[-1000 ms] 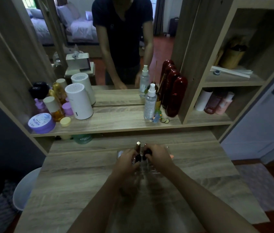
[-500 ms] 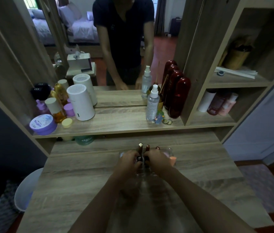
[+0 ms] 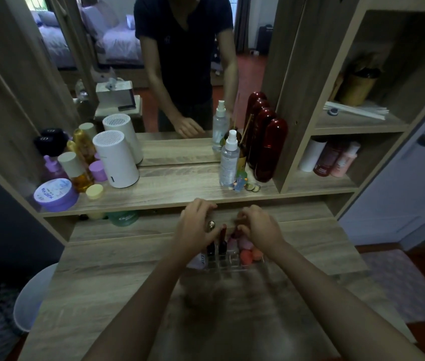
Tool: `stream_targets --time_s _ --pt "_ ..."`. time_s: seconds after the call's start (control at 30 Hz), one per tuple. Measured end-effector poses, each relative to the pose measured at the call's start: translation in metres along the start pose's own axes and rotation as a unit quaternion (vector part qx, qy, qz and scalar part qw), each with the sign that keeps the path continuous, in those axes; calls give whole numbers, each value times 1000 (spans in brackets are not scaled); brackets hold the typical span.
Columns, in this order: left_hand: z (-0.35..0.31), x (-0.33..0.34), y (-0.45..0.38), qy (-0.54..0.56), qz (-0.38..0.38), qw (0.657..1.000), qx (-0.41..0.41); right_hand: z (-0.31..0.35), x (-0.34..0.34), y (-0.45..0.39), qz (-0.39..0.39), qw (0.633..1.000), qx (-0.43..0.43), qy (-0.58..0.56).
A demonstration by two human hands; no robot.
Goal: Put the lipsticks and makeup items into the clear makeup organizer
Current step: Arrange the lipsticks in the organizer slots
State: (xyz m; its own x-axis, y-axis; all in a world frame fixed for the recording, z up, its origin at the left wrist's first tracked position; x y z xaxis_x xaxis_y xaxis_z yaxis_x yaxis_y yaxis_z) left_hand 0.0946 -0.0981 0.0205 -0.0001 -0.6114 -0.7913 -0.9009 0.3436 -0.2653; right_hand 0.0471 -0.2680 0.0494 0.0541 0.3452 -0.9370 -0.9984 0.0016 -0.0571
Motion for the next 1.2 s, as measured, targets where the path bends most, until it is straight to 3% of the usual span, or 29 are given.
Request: stream_targets --time_s 0.17,0.3,0.6,1.2 --pt "-15 10 -18 -105 102 987 72 4 10 -6 70 997 11 22" --pt "-16 17 -21 -162 124 975 87 6 17 -12 81 996 23 39" --pt "-11 20 -19 -148 126 978 75 5 26 -20 81 995 -43 40" --pt "-14 14 -17 -101 150 983 42 -6 25 -13 62 997 -46 -3"
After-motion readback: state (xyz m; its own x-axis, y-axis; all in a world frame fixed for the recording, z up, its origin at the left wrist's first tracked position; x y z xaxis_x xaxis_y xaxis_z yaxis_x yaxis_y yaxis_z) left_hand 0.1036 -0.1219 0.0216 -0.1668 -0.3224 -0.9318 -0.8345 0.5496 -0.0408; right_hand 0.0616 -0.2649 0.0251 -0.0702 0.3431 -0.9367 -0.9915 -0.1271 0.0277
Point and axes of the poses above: each hand's wrist, its own y-axis away from the middle knuckle, its own x-axis out of the palm, z = x × y, the point moved 1 cm from there along -y, towards the middle knuckle, and after that the axes turned 6 degrees about -x, right-handed, at the moved point
